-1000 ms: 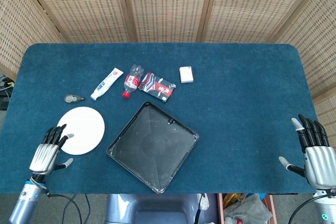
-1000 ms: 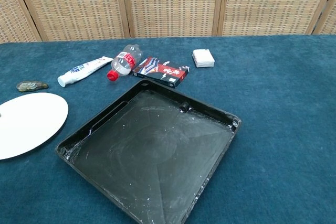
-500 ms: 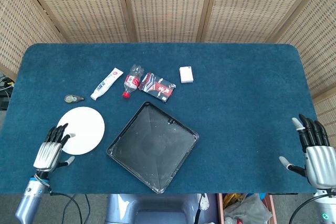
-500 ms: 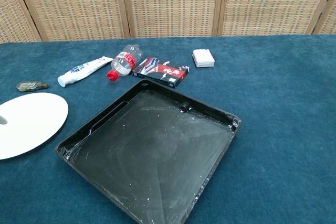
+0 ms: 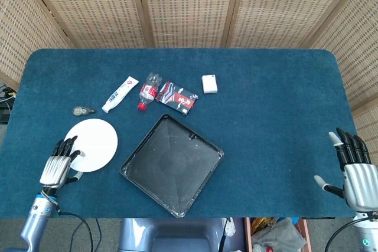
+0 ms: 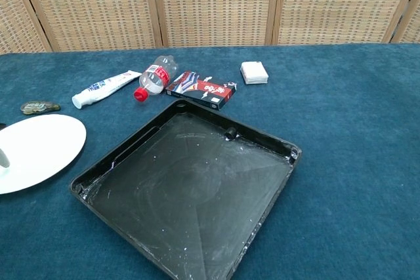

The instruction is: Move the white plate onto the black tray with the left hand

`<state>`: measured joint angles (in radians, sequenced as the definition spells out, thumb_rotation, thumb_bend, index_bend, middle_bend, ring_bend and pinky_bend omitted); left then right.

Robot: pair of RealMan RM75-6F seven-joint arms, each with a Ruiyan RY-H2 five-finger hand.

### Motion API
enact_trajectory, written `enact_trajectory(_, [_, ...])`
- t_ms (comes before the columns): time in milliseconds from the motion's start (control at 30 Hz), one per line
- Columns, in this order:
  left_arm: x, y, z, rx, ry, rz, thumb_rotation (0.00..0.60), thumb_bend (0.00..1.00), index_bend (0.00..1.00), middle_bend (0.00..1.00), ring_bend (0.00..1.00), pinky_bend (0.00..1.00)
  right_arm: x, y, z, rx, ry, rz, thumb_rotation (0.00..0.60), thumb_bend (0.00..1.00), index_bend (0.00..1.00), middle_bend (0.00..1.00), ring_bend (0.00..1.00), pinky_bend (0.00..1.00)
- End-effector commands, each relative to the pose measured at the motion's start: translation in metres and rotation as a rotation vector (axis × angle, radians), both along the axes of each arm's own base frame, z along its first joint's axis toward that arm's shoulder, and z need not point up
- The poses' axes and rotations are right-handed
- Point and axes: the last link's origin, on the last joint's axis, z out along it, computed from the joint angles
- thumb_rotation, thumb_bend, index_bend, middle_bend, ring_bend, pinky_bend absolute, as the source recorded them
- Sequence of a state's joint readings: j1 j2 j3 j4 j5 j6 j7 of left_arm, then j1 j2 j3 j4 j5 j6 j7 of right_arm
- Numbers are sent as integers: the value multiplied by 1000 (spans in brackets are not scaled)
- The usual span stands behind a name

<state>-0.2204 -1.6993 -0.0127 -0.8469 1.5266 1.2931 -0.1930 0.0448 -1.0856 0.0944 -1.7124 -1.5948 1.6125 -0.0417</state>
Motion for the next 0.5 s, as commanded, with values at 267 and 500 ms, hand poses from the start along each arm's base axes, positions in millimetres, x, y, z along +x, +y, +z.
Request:
enact_trajectory(267, [3, 12, 9, 73, -48, -20, 600, 399, 582, 0, 0, 0, 0, 0, 1, -1, -4, 2, 600, 0, 0, 0, 0, 0])
enact_trajectory(500, [12, 26, 27, 154, -105, -73, 600, 435, 722, 0, 0, 0, 0, -1, -1, 2, 0, 4, 600, 0, 0, 0, 0, 0])
